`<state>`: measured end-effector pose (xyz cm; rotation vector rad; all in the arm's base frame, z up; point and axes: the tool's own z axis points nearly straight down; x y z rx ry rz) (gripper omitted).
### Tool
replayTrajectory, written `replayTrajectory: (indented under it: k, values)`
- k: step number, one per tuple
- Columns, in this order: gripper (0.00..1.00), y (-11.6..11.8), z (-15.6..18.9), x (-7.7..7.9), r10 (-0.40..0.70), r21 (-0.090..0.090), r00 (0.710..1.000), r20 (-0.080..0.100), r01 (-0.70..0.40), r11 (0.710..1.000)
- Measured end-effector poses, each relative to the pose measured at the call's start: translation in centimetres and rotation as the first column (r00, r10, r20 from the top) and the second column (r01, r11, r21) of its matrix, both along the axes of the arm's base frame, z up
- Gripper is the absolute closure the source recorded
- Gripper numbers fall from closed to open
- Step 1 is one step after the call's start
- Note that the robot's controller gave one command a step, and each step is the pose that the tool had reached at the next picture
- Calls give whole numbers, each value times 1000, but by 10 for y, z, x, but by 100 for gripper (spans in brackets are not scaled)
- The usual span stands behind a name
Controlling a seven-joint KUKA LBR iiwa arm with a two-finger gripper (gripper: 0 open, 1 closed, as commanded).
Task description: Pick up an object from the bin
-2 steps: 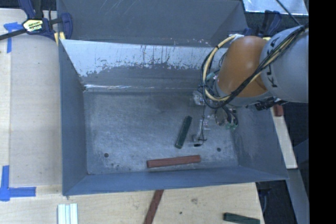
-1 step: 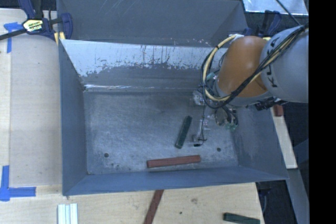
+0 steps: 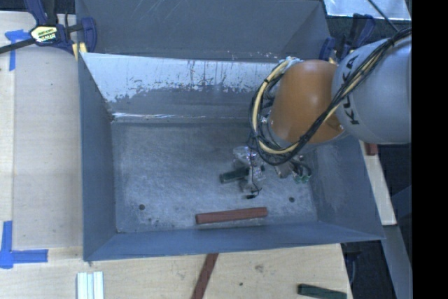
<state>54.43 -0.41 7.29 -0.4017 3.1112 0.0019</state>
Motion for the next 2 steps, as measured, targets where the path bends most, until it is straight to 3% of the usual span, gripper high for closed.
replayTrajectory:
  k: [1,2]
  values:
    - [100,0,0,0,0,0,1000,0,0,1000]
    - [100,5,136,4,56,-2,998,0,-56,998]
